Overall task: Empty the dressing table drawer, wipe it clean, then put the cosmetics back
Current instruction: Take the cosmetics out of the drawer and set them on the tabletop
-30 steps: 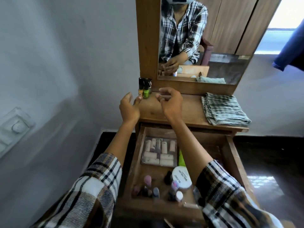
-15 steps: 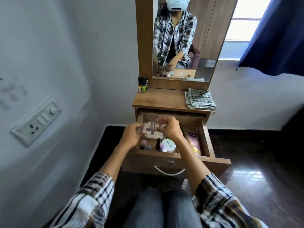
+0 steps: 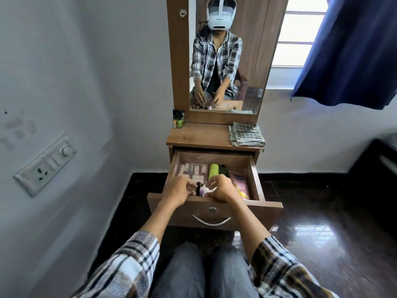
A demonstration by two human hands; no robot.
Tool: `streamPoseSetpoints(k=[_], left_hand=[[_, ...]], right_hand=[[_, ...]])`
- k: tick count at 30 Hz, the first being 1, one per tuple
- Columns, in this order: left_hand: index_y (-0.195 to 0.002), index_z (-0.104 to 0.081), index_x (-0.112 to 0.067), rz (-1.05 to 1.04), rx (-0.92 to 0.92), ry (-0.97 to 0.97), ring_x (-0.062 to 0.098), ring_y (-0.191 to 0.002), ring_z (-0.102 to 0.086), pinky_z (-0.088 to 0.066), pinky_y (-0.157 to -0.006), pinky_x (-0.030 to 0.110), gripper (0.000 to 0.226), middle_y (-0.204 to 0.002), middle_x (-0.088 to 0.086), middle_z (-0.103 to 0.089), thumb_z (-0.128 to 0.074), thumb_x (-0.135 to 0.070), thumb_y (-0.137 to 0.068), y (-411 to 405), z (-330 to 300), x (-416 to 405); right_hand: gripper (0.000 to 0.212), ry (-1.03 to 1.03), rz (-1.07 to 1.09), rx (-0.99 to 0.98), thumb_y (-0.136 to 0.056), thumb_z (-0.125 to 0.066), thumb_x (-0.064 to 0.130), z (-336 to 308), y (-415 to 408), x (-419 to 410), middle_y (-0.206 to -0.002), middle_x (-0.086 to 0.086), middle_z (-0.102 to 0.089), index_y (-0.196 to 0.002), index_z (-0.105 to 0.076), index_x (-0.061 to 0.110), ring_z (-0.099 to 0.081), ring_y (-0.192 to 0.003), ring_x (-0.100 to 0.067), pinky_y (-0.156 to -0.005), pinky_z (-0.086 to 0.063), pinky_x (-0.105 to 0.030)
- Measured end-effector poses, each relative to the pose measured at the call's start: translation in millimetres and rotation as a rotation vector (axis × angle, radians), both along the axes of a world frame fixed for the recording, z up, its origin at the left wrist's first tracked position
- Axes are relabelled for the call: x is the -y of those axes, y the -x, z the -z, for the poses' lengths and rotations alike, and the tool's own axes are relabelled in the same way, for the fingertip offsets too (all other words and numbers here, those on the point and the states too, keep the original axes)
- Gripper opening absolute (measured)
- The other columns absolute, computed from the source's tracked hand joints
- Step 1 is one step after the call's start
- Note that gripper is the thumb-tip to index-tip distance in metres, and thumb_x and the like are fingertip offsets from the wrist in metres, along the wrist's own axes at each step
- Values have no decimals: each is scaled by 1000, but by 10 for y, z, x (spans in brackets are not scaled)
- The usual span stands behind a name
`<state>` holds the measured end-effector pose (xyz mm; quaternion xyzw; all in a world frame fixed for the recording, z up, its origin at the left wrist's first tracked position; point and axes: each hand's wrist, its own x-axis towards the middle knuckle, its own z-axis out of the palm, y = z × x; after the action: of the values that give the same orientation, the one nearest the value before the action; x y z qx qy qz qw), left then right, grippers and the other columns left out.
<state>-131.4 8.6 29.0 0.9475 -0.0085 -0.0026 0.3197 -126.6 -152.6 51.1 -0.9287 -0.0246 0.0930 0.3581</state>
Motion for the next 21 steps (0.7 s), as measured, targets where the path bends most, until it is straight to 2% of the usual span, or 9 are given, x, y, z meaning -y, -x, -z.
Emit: streamPoseSetpoints(k=[2,5,7,9,11,12,14,18,21], left_hand=[[-89,-74,-27,23,-23,-37,15,-94,-63,-53,-84,36,24,-104,-5,-68,-75,-8,-75,8,-68,37],[-101,-70,-21,38,-36,-69,14,-99,-61,-50,-89,32,27,-111,-3,-66,-74,-9,-76,-24,-142,51],[-105,-69,-15,16,-26,-28,10,-93,-61,-49,-78,20,28,-111,-1,-66,-70,-4,-80,-53,-166,14],[-105,-68,-13,8,-23,10,5,-85,-58,-47,-72,15,27,-112,1,-65,-67,-1,-81,-60,-193,-41],[-107,-68,-15,31,-55,5,8,-91,-57,-49,-82,23,31,-114,0,-62,-69,0,-79,-71,-218,-80],[-107,-67,-15,58,-88,-4,8,-91,-56,-48,-82,21,32,-114,-1,-60,-70,-1,-78,-82,-230,-91],[-108,-67,-16,137,-159,-29,4,-88,-52,-42,-69,11,31,-109,-4,-56,-69,-2,-80,-101,-246,-101],[-107,-69,-22,254,-232,-125,16,-103,-56,-47,-75,17,33,-121,-1,-57,-70,-4,-79,-169,-232,-108],[-106,-69,-24,287,-239,-162,12,-94,-53,-50,-83,23,35,-113,-7,-50,-70,-3,-78,-205,-219,-107]], right_hand=[[17,17,38,-29,-76,-74,12,40,-17,-20,-99,-8,-70,-69,-63,23,-64,-95,-21,-75,-48,-24],[7,31,61,-94,-76,-74,17,30,-41,-27,-102,-9,-69,-82,-71,20,-62,-96,-22,-71,-43,-21],[11,25,56,-116,-74,-78,17,25,-67,-11,-102,-8,-68,-83,-71,20,-60,-88,-19,-68,-40,-20],[16,29,37,-121,-72,-79,16,39,-122,-3,-100,-7,-68,-71,-65,23,-57,-81,-17,-66,-40,-20],[29,36,-11,-107,-72,-78,9,64,-185,-4,-95,-5,-69,-61,-57,26,-58,-78,-15,-65,-43,-20],[32,42,-34,-107,-73,-77,7,77,-210,-12,-92,-3,-68,-60,-56,27,-60,-79,-15,-66,-46,-21],[31,64,-66,-110,-71,-76,9,115,-252,-35,-88,3,-66,-60,-56,30,-62,-87,-15,-76,-53,-27],[26,102,-117,-117,-68,-80,16,183,-296,-56,-83,10,-63,-62,-59,29,-60,-92,-13,-85,-52,-28],[20,103,-194,-122,-71,-77,9,208,-326,-37,-90,5,-69,-76,-66,25,-62,-90,-11,-81,-52,-27]])
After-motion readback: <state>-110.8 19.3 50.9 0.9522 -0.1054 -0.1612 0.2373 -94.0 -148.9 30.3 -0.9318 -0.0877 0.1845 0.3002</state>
